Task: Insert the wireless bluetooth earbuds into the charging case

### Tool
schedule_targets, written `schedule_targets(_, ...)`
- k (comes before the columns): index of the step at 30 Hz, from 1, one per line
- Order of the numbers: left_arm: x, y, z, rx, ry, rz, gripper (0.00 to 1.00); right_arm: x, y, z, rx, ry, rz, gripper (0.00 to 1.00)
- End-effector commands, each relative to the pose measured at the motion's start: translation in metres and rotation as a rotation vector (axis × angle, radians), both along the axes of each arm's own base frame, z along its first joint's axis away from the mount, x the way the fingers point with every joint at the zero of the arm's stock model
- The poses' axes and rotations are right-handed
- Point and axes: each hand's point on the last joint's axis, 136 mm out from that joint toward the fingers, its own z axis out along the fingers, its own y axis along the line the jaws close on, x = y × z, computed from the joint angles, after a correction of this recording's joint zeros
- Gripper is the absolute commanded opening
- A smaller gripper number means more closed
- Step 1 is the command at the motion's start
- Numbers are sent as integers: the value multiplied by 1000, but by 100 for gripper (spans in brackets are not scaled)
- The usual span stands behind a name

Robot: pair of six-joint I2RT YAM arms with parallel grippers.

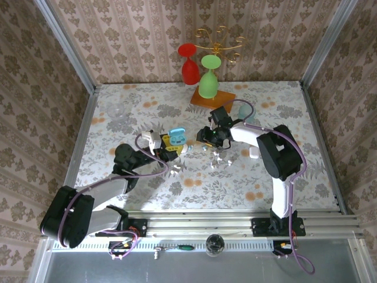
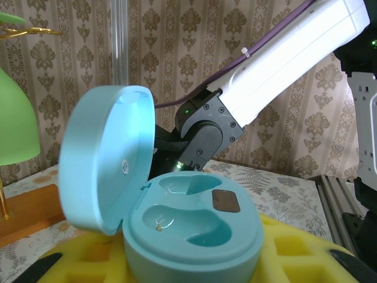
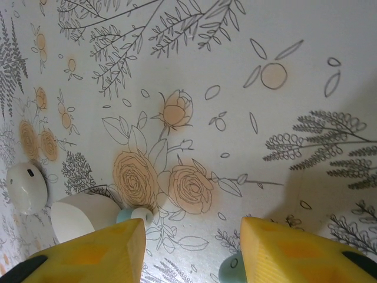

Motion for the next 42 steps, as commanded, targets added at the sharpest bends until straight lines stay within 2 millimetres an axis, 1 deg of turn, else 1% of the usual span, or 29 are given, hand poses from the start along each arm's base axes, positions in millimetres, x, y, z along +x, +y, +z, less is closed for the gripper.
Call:
schedule_targets(1, 1, 5, 3, -4, -32, 23, 34, -4, 4, -1, -13, 24, 43, 48)
schedule_targets(4, 1, 4, 3, -3, -26, 16, 34, -1, -4, 5, -65, 2, 23, 49)
schedule_targets(5, 8, 10, 2, -1, -27, 44, 34, -2, -8, 7, -79, -3, 13, 50)
schedule_targets(6, 8, 11, 3, -1, -27, 46, 34, -2, -12, 7, -92, -5, 1, 51)
schedule_targets(9, 9, 12, 3, -2, -31, 50, 34, -12, -18, 2, -104, 16, -20, 51)
schedule_targets(12, 9, 13, 4, 0, -33, 50, 34, -22, -20, -3, -100, 28, -27, 50)
schedule_targets(14, 8, 13, 4, 1, -35, 47, 34, -26, -19, -4, -93, 34, -25, 50)
schedule_targets(17, 9, 13, 4, 5, -37, 45, 34, -27, -13, -6, -64, 41, -10, 49)
schedule_targets(20, 9, 12, 4, 9, -37, 44, 34, -26, -6, -7, -46, 50, 7, 47)
schedule_targets(28, 8, 13, 5, 4, -36, 49, 34, -16, 1, -10, -52, 54, 24, 43)
schedule_targets(32, 7, 15, 5, 7, -39, 58, 34, -12, 3, -11, -58, 56, 32, 43)
schedule_targets(36, 9, 16, 2, 23, -38, 76, 34, -9, -3, -8, -102, 32, 36, 46)
schedule_targets(42, 17, 25, -2, 27, -31, 116, 34, -8, -21, 13, -249, -53, 61, 50)
